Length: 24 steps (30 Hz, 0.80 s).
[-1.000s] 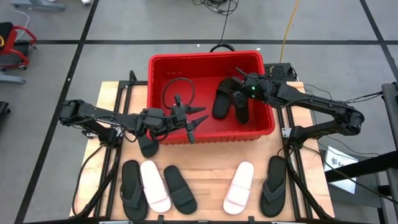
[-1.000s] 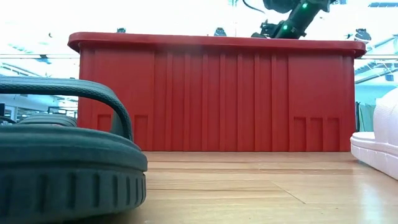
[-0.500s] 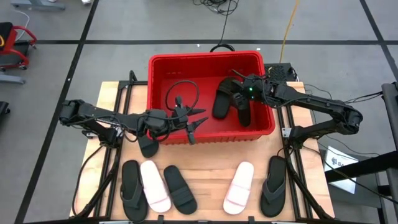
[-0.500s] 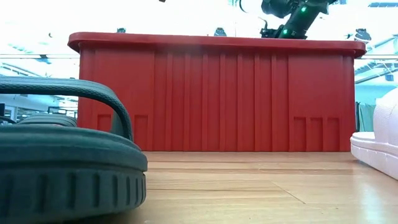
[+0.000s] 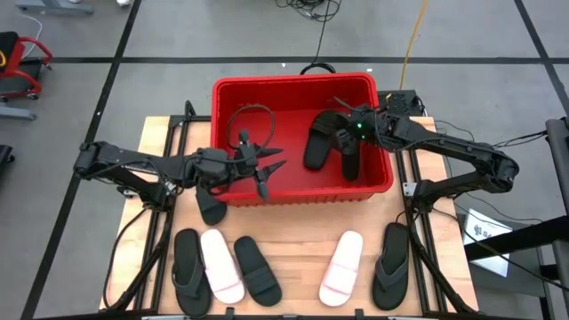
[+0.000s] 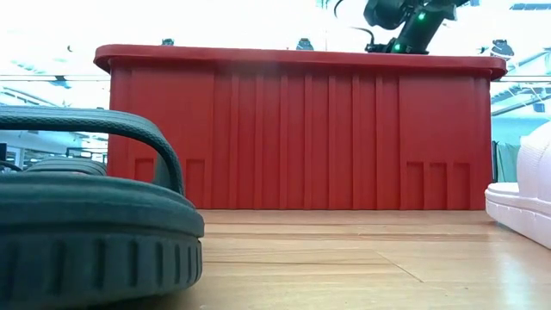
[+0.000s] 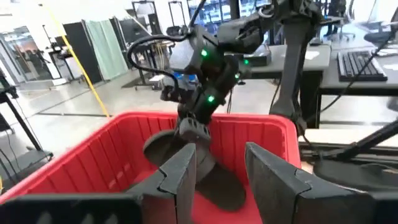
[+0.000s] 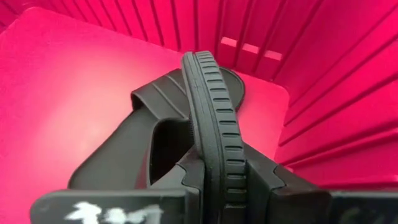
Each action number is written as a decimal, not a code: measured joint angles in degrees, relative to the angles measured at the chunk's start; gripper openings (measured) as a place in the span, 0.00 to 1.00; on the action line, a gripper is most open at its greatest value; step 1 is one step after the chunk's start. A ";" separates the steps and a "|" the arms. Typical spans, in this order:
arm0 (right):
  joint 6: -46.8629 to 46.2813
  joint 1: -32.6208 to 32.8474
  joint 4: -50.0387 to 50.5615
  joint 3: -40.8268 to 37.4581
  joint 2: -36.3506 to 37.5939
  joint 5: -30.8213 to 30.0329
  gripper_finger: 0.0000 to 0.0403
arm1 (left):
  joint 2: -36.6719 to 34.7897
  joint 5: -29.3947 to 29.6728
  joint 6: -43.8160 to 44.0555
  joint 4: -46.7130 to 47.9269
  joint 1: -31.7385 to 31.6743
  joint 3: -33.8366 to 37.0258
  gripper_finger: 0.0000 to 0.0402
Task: Pick and place slides into bin
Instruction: Put the black slide into the red bin
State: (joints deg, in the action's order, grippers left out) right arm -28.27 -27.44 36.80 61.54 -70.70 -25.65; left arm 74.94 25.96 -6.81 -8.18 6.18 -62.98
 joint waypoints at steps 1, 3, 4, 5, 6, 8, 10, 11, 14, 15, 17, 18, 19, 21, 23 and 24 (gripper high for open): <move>-0.25 -0.10 0.26 0.00 0.00 -0.01 0.12 | -0.69 -0.22 -0.16 0.95 -0.05 0.06 0.36; -1.26 -0.38 0.49 0.00 0.00 0.11 0.12 | -1.29 -0.41 -0.19 0.80 -0.05 0.03 0.36; -1.52 -0.55 0.46 0.00 0.00 0.21 0.12 | -1.45 -0.38 -0.23 0.89 -0.15 -0.04 0.36; -1.65 -0.70 0.36 0.00 0.00 0.43 0.12 | -1.91 -0.35 -0.26 1.79 -0.22 -0.04 0.36; -1.64 -0.75 0.13 0.00 0.00 1.03 0.12 | -2.26 -0.37 -0.37 3.15 -0.20 0.05 0.36; -0.96 -0.76 -0.81 0.00 0.00 2.48 0.12 | -2.40 -0.42 -0.43 3.14 -0.42 0.07 0.36; -0.79 -0.72 -1.58 0.00 -0.02 3.02 0.12 | -2.65 -0.41 -0.46 3.82 -0.59 0.04 0.36; -0.79 -0.73 -1.59 0.00 -0.02 3.03 0.12 | -2.78 -0.40 -0.62 4.31 -0.65 0.04 0.36; -1.40 -1.64 -1.03 0.00 -0.02 3.08 0.12 | -2.91 -0.41 -1.29 4.97 -0.76 0.04 0.36; -1.59 -1.89 -0.88 0.00 -0.02 3.19 0.13 | -2.94 -0.41 -1.60 5.46 -0.78 0.04 0.36; -1.68 -2.21 -0.88 -0.04 -0.04 3.31 0.15 | -2.91 -0.40 -1.92 6.35 -0.77 0.04 0.36; -1.50 -2.23 -1.09 -0.04 -0.04 3.41 0.16 | -2.89 -0.42 -1.94 6.48 -0.77 0.04 0.36; -1.09 -2.20 -1.34 -0.04 -0.07 3.54 0.17 | -2.89 -0.41 -1.94 6.55 -0.80 0.04 0.36; -0.85 -2.20 -1.38 -0.04 -0.07 3.61 0.20 | -2.91 -0.40 -1.98 6.83 -0.92 0.04 0.36; -1.09 -2.20 -1.38 -0.07 -0.07 3.61 0.22 | -2.90 -0.40 -2.02 7.27 -0.92 0.04 0.36; -1.07 -2.20 -1.38 -0.07 -0.07 3.51 0.23 | -2.89 -0.40 -2.05 7.31 -0.90 0.04 0.36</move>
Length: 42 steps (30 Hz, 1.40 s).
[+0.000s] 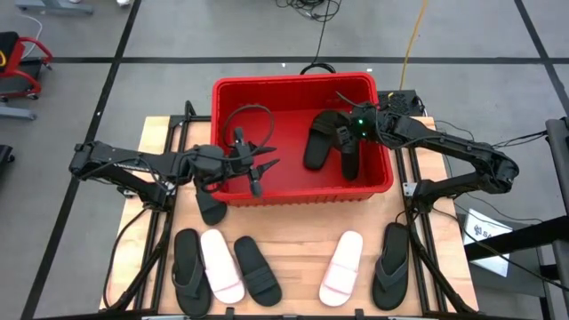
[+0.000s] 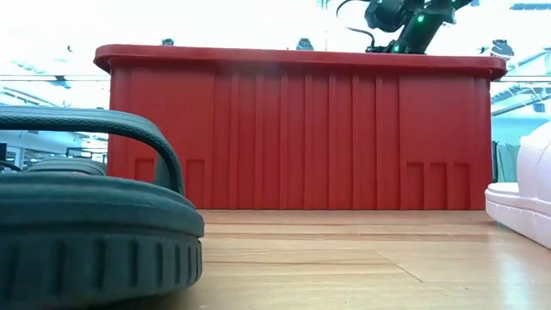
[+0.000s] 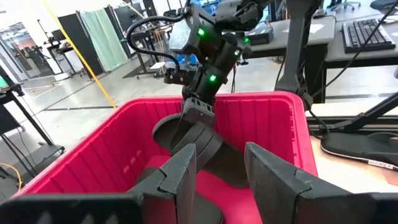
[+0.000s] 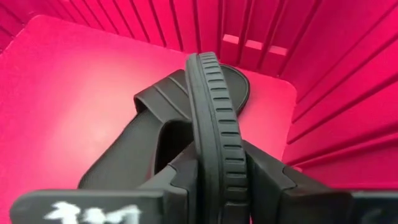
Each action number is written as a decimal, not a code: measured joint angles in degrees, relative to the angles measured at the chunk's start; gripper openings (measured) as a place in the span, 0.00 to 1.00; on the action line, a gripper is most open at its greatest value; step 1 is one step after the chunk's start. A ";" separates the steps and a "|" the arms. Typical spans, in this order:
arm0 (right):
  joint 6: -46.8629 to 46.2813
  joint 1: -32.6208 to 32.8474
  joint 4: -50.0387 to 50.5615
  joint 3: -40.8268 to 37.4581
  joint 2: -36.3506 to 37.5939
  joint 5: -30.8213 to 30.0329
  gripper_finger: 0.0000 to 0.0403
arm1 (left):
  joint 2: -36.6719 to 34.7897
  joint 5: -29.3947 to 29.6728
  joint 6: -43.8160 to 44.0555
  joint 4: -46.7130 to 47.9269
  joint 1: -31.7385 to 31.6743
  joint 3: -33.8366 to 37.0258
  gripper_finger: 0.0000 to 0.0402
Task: Pick and place slides into bin
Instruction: Put the black slide into the red bin, then put the pink slide into the red bin
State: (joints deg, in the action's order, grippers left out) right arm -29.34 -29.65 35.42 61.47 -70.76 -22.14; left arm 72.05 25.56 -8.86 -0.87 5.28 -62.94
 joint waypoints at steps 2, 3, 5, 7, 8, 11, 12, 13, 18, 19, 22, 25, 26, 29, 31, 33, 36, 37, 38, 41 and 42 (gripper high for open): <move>-0.02 0.00 0.02 0.00 0.00 -0.18 0.26 | 0.00 0.00 0.00 -0.06 0.00 0.00 0.36; -0.01 -0.02 0.01 -0.01 0.00 -0.31 0.27 | -0.02 0.00 0.00 -0.08 0.00 0.00 0.36; -0.01 -0.02 -0.18 -0.04 0.00 -1.07 0.29 | 0.00 -0.02 0.00 -0.06 0.00 0.00 0.36; 0.07 0.00 -0.75 -0.04 0.00 -1.63 0.33 | 0.00 -0.02 -0.03 -0.08 0.00 0.00 0.36; 0.10 0.00 -1.09 -0.04 0.00 -1.65 0.35 | 0.00 -0.02 -0.18 -0.08 0.00 0.00 0.36; 0.24 0.00 -1.36 -0.04 0.00 -1.65 0.41 | 0.00 -0.02 -0.33 0.36 0.00 0.00 0.36; 0.40 0.00 -1.36 -0.04 0.00 -1.65 0.43 | 0.00 -0.02 -0.37 0.57 0.00 0.00 0.36; 0.52 0.00 -1.45 -0.04 0.00 -1.66 0.45 | 0.00 -0.02 -0.39 0.92 -0.01 0.00 0.36; 5.27 0.00 -6.53 -0.04 0.40 -0.57 0.49 | 0.00 -0.04 0.12 2.76 -0.66 0.00 0.36; 6.65 0.00 -8.11 -0.04 0.68 0.65 0.50 | 0.00 -0.04 0.37 2.84 -0.88 0.00 0.36; 10.47 0.00 -12.34 -0.04 2.00 4.99 0.48 | -0.09 -0.04 0.02 2.67 -1.40 0.00 0.36; 13.72 0.55 -14.53 -0.04 4.12 8.92 0.44 | -1.26 -0.02 0.00 3.11 -2.05 -0.02 0.36; 15.00 0.81 -14.55 -0.04 5.05 9.74 0.42 | -1.84 -0.02 0.02 3.12 -2.19 -0.07 0.36; 18.25 2.19 -13.92 -0.04 8.02 10.41 0.33 | -4.24 0.02 1.47 6.29 -2.27 -0.07 0.36; 20.41 3.20 -13.35 -0.04 10.05 10.43 0.25 | -6.28 0.02 3.73 9.38 -2.27 -0.07 0.36; 22.99 4.62 -13.32 -0.04 12.02 10.41 0.17 | -8.05 0.22 6.78 12.97 -2.25 -0.07 0.36; 26.59 6.37 -12.72 -0.04 14.82 10.44 0.04 | -9.92 1.45 11.03 17.30 -2.44 -0.06 0.36; 27.52 6.94 -12.66 -0.04 15.66 10.44 0.02 | -10.04 1.90 11.76 17.36 -2.53 -0.04 0.36; 28.41 7.46 -12.49 -0.04 16.43 10.45 0.02 | -10.05 2.37 12.21 16.63 -2.83 -0.13 0.36; 29.77 8.51 -12.06 -0.04 18.48 10.45 0.03 | -9.21 3.19 12.41 17.46 -4.69 -2.42 0.36; 30.12 8.74 -11.84 -0.04 19.04 10.45 0.02 | -8.25 3.17 12.41 17.52 -5.47 -3.97 0.36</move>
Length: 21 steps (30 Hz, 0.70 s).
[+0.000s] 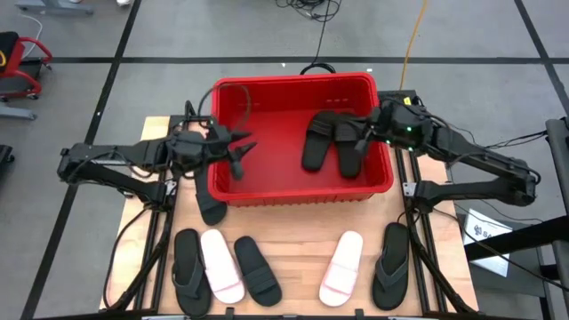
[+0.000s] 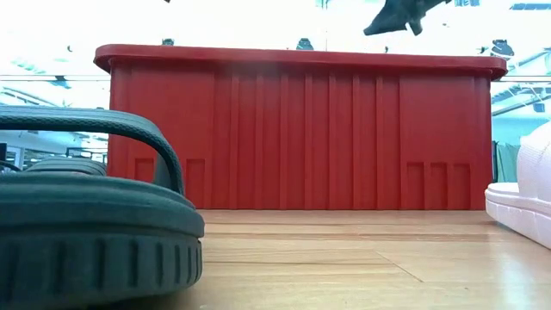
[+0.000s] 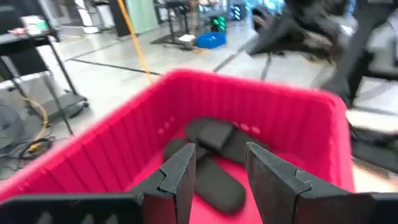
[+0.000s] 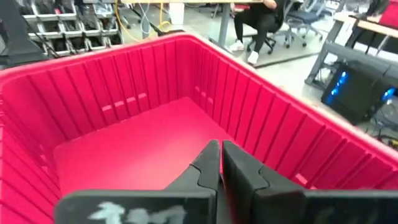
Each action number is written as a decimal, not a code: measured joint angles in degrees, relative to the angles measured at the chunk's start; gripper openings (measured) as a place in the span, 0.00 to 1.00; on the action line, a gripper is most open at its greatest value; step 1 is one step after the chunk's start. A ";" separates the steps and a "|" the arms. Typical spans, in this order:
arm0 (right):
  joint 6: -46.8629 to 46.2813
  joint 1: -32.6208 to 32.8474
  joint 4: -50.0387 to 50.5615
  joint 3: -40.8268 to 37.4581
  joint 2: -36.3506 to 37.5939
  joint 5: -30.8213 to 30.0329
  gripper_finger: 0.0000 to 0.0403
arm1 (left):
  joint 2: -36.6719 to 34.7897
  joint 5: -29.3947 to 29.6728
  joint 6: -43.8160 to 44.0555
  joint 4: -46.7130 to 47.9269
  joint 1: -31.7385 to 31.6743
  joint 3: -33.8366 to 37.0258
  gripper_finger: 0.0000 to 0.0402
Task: Pick and place slides into bin
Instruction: Put the pink slide into the red bin
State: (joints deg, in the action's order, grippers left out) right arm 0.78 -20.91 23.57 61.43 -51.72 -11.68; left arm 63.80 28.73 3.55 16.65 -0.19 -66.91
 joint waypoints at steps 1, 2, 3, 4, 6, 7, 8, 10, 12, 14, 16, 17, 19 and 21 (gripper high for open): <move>0.41 0.08 0.18 0.00 0.42 0.00 0.01 | 1.09 0.02 -0.17 0.64 -0.66 -1.88 0.36; 1.11 0.09 0.34 0.00 0.78 0.00 0.01 | 2.05 0.00 -0.53 2.74 -1.16 -3.88 0.36; 1.84 0.06 0.84 0.00 1.16 0.00 0.00 | 3.19 -0.03 -0.97 5.91 -1.52 -6.27 0.36; 2.43 0.06 1.65 0.00 1.49 -0.01 0.01 | 4.57 -0.08 -1.34 8.78 -1.81 -9.12 0.36; 3.83 0.02 2.95 0.00 2.23 0.00 0.01 | 7.53 -0.16 -1.91 14.51 -2.46 -15.19 0.36; 4.61 0.02 3.77 0.00 2.69 0.00 0.00 | 9.03 -0.22 -1.99 18.06 -2.98 -18.03 0.36; 5.17 0.02 4.61 0.00 3.16 0.01 0.00 | 10.97 -0.20 -2.08 20.96 -3.61 -20.90 0.36; 5.42 0.02 5.99 0.00 4.15 0.02 0.00 | 15.37 -1.01 -3.29 23.82 -5.48 -26.42 0.36; 5.42 0.02 6.71 0.00 4.98 0.02 0.00 | 19.96 -4.31 -4.39 27.72 -8.09 -31.43 0.36; 5.51 0.02 7.10 0.00 5.71 0.02 0.00 | 24.82 -8.30 -5.09 28.55 -11.00 -36.74 0.36; 5.51 0.02 7.47 0.00 6.40 0.01 0.00 | 29.52 -11.88 -6.69 31.37 -13.72 -41.80 0.36; 5.55 0.02 7.97 0.00 6.73 0.02 0.00 | 31.86 -13.63 -7.90 32.06 -14.78 -44.47 0.36; 5.86 0.02 9.29 0.00 7.35 0.01 0.00 | 36.50 -16.57 -10.83 33.07 -16.43 -49.37 0.36; 5.90 0.02 10.57 0.00 7.87 -0.04 0.00 | 40.80 -19.00 -13.66 33.84 -17.29 -53.70 0.36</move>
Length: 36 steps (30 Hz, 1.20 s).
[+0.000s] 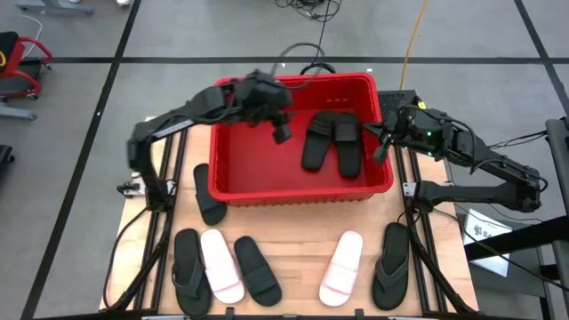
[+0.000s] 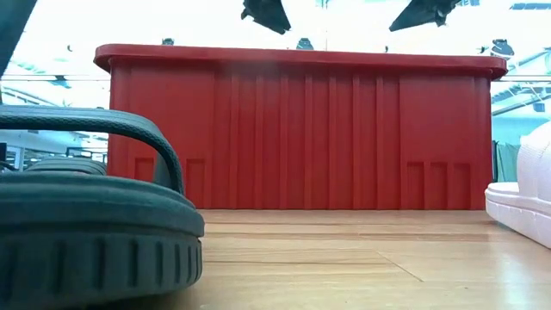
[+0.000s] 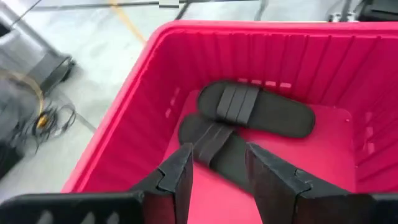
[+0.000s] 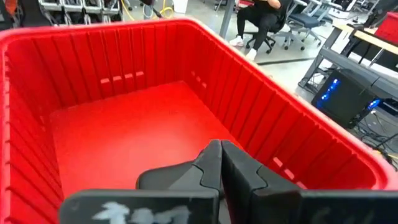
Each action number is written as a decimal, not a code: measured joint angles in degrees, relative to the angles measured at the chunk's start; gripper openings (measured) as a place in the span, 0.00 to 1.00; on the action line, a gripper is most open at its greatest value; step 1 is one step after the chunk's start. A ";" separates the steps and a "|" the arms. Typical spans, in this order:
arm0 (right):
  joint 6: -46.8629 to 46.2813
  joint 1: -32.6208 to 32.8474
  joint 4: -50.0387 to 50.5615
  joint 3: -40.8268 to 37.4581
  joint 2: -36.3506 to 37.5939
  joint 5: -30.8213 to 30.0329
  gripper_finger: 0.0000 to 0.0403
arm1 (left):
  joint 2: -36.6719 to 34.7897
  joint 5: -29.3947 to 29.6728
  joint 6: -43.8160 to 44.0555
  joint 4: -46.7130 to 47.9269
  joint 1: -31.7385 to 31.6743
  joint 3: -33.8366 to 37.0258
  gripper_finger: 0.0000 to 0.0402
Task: Pick and place slides into bin
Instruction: Put the pink slide into the red bin
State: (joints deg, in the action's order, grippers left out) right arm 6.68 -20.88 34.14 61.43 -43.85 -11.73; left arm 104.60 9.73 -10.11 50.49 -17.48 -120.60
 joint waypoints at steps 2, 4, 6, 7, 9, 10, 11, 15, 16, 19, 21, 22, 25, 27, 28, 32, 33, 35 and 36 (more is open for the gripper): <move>-0.67 0.00 1.04 0.00 0.28 0.00 0.00 | 3.93 -3.33 -3.53 0.21 -0.77 -3.36 0.36; -1.49 0.00 1.34 0.00 0.25 -0.02 0.00 | 7.48 -5.73 -5.81 0.42 -1.40 -5.73 0.36; -1.43 0.00 1.54 0.00 0.15 -0.02 0.00 | 10.31 -6.76 -5.94 0.60 -1.95 -6.71 0.36; -1.33 0.00 1.49 0.00 0.14 -0.02 0.00 | 11.28 -6.79 -5.92 0.80 -2.18 -6.72 0.36; -1.29 0.00 1.48 0.00 0.14 -0.02 0.00 | 12.52 -6.80 -5.88 1.25 -2.48 -6.72 0.36; -1.29 0.00 1.53 0.00 0.14 -0.04 0.00 | 12.70 -6.75 -5.86 1.63 -2.53 -6.72 0.36; -1.15 0.00 1.68 0.00 0.20 0.00 0.00 | 12.68 -6.73 -5.89 1.90 -2.47 -6.72 0.36; 0.24 -0.02 3.70 0.00 0.54 3.43 0.00 | 11.25 -6.77 -4.96 5.15 -0.98 -6.81 0.36; 0.50 -0.02 4.72 0.00 0.58 5.24 0.00 | 10.73 -6.76 -4.14 6.12 -0.52 -6.81 0.36; 1.81 -0.01 7.27 0.00 0.85 10.24 0.00 | 8.36 -6.60 -1.39 10.74 1.17 -6.81 0.36; 3.09 -0.02 9.60 0.02 1.15 14.13 0.00 | 6.51 -5.72 0.59 13.68 2.88 -6.81 0.36; 4.00 -0.01 10.98 0.02 1.23 16.14 0.00 | 5.71 -5.31 1.31 15.90 3.99 -6.81 0.36; 6.34 -0.02 14.54 0.02 1.61 23.51 0.00 | 3.57 -3.66 5.30 21.60 7.44 -6.81 0.36; 7.90 -0.01 16.41 0.02 1.71 28.11 0.00 | 2.25 -2.83 9.57 24.48 9.70 -6.81 0.36; 8.87 0.03 17.48 0.02 1.86 29.64 0.00 | 1.53 -2.40 11.89 25.61 10.91 -6.81 0.36; 10.69 1.66 20.64 0.02 2.45 31.30 0.00 | -1.28 -2.18 21.99 31.73 16.56 -6.81 0.36; 10.88 2.14 21.61 0.02 2.68 31.28 0.00 | -1.71 -2.18 24.78 33.45 18.13 -6.81 0.36; 11.00 3.23 22.69 0.02 2.98 31.28 0.00 | -2.13 -2.20 30.79 36.68 21.11 -6.81 0.36; 10.99 3.76 22.71 0.02 3.17 31.26 0.00 | -2.51 -2.18 33.75 38.38 22.83 -6.81 0.36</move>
State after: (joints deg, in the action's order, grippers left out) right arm 17.67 -17.13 56.85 61.45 -40.68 19.53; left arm 102.09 7.55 23.64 88.87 5.35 -127.42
